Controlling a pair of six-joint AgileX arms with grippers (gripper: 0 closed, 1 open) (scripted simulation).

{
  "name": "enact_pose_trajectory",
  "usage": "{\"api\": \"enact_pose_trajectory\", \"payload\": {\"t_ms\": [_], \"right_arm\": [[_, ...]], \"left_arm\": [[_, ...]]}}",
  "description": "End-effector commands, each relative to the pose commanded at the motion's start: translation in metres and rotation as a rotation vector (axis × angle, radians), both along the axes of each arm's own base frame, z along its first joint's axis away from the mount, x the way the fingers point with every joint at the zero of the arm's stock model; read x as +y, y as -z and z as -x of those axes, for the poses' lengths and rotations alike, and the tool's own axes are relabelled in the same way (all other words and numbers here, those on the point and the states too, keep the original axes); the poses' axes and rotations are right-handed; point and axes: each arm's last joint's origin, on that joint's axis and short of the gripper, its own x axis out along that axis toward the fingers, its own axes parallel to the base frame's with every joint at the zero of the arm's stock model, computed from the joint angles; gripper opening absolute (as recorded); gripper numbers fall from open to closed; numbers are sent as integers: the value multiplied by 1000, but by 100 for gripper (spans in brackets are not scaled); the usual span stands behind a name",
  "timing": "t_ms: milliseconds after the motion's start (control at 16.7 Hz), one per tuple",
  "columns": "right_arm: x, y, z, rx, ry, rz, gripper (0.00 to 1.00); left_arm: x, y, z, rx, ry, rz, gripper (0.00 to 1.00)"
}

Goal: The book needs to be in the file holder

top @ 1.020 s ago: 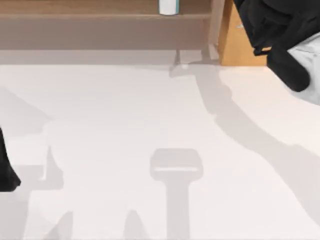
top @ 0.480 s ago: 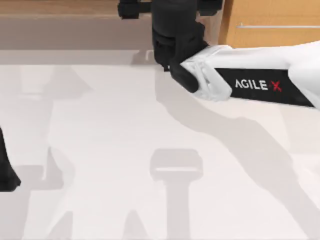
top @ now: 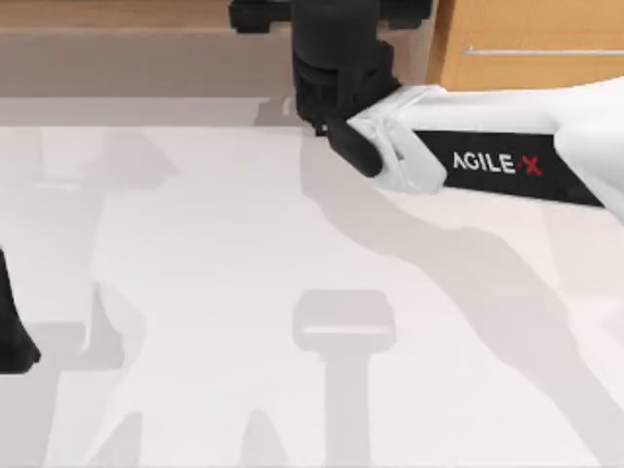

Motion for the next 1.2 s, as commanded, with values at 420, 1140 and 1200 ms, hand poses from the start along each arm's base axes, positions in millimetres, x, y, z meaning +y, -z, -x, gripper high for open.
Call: {"api": "enact_pose_trajectory", "payload": {"t_ms": [420, 1140, 1200], "right_arm": [[2, -8, -15, 1, 2, -1, 100], [-1, 0, -21, 0, 3, -1, 62], [-1, 0, -21, 0, 3, -1, 55]], "left_arm": [[0, 0, 0, 0, 0, 0, 100], [0, 0, 0, 0, 0, 0, 100], [0, 0, 0, 0, 0, 0, 100]]}}
